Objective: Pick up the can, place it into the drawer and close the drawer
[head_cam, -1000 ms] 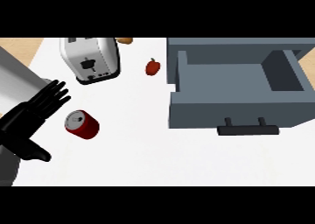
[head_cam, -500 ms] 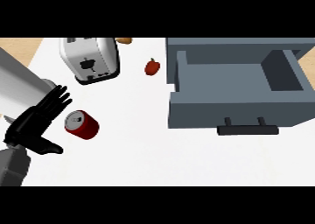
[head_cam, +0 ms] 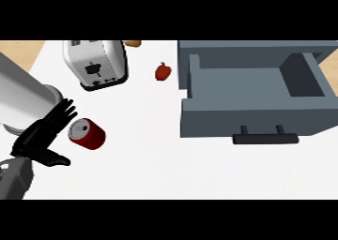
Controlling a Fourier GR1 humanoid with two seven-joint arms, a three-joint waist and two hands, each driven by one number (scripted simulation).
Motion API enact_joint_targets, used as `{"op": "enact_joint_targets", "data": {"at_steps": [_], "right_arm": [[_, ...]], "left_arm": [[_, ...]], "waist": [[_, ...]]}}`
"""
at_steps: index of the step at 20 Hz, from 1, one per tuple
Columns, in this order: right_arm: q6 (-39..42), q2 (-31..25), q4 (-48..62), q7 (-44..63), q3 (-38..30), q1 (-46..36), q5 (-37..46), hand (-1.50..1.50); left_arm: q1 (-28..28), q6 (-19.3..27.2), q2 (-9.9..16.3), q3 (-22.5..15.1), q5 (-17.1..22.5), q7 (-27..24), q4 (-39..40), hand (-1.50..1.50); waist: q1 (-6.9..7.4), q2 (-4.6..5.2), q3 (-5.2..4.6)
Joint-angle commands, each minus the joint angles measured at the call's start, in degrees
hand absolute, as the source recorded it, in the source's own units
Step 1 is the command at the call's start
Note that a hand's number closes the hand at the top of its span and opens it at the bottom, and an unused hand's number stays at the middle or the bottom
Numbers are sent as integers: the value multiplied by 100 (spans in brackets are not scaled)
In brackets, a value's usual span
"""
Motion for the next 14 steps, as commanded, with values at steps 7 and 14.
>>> {"op": "enact_joint_targets", "data": {"at_steps": [7, 14], "right_arm": [[67, 134, -226, 282, -162, -38, -96, -150], [190, 124, -321, 404, -235, -25, -308, -150]], "left_arm": [[-613, -51, 8, -79, -587, -1105, 1812, -150], [-789, -33, -238, -131, -669, -1381, 2201, -150]], "waist": [[-34, 14, -5], [-54, 20, -8]]}}
